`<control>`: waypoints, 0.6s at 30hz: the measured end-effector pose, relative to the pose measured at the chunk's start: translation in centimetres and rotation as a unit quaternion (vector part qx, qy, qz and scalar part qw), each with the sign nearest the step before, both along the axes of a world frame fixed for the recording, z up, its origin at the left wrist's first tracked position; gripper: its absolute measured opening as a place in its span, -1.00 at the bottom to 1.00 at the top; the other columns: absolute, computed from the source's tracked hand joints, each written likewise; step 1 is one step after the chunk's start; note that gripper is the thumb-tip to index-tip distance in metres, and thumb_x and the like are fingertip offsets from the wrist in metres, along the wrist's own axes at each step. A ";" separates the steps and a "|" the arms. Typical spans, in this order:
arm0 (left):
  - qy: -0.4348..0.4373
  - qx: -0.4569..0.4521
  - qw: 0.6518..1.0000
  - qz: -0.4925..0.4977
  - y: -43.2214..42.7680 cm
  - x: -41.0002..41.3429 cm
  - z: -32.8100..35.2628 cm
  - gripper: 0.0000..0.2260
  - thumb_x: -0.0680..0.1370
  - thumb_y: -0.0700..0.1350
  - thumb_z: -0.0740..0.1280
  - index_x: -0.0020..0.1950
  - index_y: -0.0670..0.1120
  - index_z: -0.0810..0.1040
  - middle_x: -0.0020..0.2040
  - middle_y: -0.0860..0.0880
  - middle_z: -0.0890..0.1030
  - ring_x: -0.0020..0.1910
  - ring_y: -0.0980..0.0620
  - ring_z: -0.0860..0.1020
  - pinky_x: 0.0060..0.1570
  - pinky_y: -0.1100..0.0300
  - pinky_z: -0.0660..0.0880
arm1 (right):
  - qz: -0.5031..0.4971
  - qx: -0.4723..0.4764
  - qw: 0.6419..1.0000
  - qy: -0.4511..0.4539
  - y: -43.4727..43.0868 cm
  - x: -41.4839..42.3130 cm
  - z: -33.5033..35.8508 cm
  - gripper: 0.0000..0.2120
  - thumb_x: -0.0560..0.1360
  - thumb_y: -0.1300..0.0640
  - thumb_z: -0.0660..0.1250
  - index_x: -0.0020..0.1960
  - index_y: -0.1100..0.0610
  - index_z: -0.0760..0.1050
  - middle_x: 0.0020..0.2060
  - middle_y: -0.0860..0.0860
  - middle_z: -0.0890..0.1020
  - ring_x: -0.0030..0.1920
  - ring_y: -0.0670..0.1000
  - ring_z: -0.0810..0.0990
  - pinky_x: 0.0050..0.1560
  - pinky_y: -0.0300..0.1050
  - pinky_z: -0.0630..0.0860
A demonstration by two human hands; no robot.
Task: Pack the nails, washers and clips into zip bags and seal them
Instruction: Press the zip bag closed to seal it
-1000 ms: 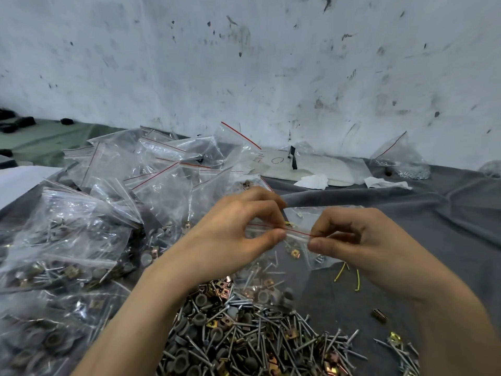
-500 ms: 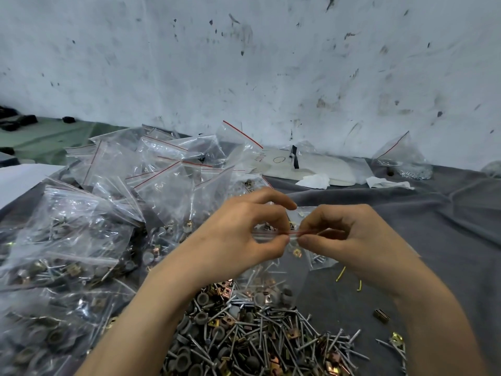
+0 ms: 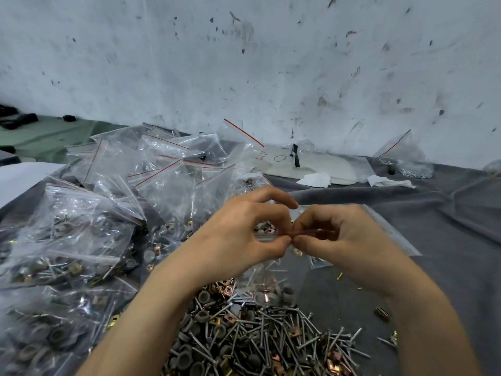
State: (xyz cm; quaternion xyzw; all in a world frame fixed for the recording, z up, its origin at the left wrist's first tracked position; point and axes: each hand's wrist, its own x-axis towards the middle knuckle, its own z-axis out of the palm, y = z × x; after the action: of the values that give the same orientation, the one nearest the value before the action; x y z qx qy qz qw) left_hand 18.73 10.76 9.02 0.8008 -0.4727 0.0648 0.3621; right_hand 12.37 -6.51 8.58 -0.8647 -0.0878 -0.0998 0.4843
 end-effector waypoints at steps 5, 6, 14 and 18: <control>-0.007 0.003 1.000 0.009 0.0 -0.1 0.1 -0.83 0.45 -0.13 0.44 -0.26 0.08 0.51 0.15 0.18 0.53 0.07 0.22 0.52 0.07 0.42 0.32 | -0.018 0.007 1.000 0.016 -0.2 -0.1 0.1 -0.93 0.36 0.19 0.49 -0.27 0.07 0.61 -0.32 0.04 0.66 -0.30 -0.10 0.57 -0.19 -0.14 0.50; -0.009 0.008 1.000 0.011 0.0 -0.1 0.0 -0.85 0.46 -0.13 0.43 -0.25 0.06 0.52 0.15 0.18 0.53 0.07 0.22 0.51 0.08 0.42 0.32 | -0.020 0.000 1.000 0.015 -0.3 -0.1 0.2 -0.93 0.36 0.18 0.49 -0.26 0.08 0.61 -0.32 0.05 0.65 -0.31 -0.08 0.57 -0.20 -0.13 0.50; 0.007 0.049 0.998 -0.028 0.2 -0.3 0.1 -0.93 0.51 -0.12 0.37 -0.18 -0.03 0.55 0.15 0.15 0.54 0.07 0.19 0.53 0.08 0.45 0.32 | -0.002 -0.013 1.000 0.005 -0.3 -0.5 0.5 -0.88 0.22 0.05 0.51 -0.35 0.05 0.59 -0.34 0.05 0.67 -0.30 -0.02 0.62 -0.21 -0.11 0.54; 0.022 0.055 0.998 -0.030 0.2 -0.3 0.1 -0.93 0.50 -0.11 0.35 -0.19 -0.05 0.56 0.16 0.18 0.53 0.08 0.20 0.52 0.08 0.44 0.32 | -0.007 0.008 0.999 0.032 -0.6 -0.5 0.5 -0.81 0.11 -0.06 0.49 -0.41 0.01 0.56 -0.46 -0.03 0.60 -0.40 -0.10 0.52 -0.35 -0.24 0.45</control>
State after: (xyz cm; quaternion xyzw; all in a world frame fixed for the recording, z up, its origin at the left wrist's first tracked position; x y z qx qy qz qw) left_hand 18.45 10.99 9.12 0.8062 -0.4915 0.0102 0.3291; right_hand 11.83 -7.15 9.10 -0.8640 -0.0654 -0.0763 0.4934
